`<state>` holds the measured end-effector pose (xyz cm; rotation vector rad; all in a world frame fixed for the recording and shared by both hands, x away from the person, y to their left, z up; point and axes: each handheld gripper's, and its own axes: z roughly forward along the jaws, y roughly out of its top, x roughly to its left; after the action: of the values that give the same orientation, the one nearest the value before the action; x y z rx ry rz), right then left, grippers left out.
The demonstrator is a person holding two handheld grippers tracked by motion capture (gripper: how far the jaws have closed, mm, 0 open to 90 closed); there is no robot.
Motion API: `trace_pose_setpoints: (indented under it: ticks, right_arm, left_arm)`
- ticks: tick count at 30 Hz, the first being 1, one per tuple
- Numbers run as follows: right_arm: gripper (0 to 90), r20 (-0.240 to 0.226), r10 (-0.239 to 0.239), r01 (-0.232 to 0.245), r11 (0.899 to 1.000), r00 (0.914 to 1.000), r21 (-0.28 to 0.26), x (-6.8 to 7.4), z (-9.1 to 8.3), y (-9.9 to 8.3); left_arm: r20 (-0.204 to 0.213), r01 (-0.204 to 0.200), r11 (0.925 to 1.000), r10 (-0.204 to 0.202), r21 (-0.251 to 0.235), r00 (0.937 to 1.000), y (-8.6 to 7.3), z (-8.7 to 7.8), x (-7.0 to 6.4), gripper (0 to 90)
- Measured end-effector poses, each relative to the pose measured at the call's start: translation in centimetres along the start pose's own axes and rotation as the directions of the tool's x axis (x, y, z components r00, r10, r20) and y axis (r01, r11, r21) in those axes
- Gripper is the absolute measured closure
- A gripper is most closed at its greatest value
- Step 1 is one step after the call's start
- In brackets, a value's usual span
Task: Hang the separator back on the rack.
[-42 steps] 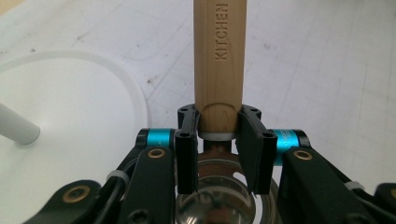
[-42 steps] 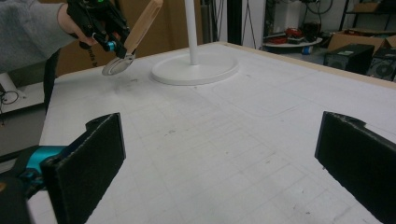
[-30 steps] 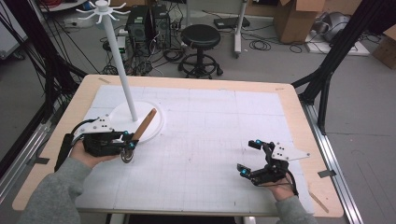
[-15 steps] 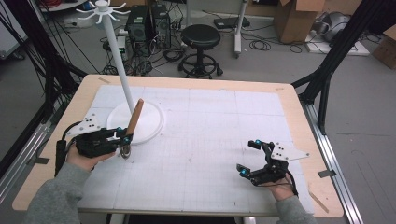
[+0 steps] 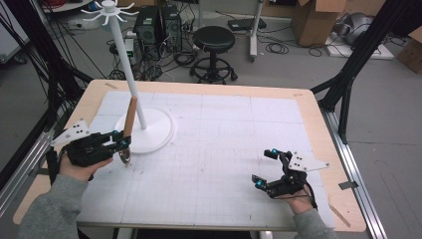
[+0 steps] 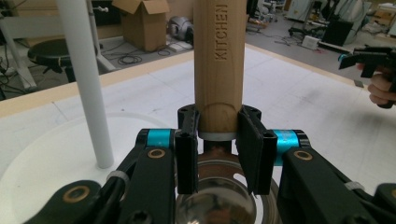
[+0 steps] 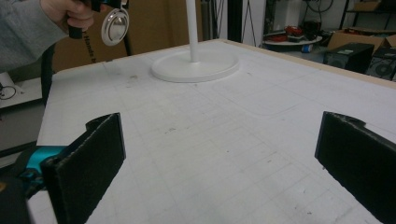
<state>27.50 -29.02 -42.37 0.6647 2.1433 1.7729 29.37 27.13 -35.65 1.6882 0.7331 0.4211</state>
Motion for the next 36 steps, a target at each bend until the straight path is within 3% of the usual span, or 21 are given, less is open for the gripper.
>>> trace_pose_setpoints:
  ticks: [10, 20, 23, 36]
  right_arm:
    - [0.8, 0.001, -0.002, 0.002, 1.000, 1.0000, -0.002, 0.0, 0.0, 0.0]
    - [0.8, -0.002, 0.000, 0.000, 1.000, 1.0000, 0.003, 0.0, 0.1, 0.0]
    - [0.8, -0.005, 0.003, -0.003, 1.000, 1.0000, 0.005, 0.1, 0.1, 0.0]
    - [0.8, -0.005, -0.004, 0.004, 1.000, 1.0000, 0.003, 0.2, 0.3, 0.1]
  left_arm:
    - [-0.052, 0.002, 0.9991, -0.004, -0.043, 0.9987, 1.1, -1.5, 0.5, 69.5]
    - [-0.115, 0.001, 0.9978, -0.008, -0.067, 0.9933, 1.9, -2.5, 1.1, 69.5]
    - [-0.119, 0.018, 0.9959, -0.028, -0.089, 0.9925, 1.9, -2.7, 1.2, 69.5]
    - [-0.153, 0.003, 0.9947, -0.019, -0.103, 0.9880, 3.3, -3.7, 1.6, 69.5]
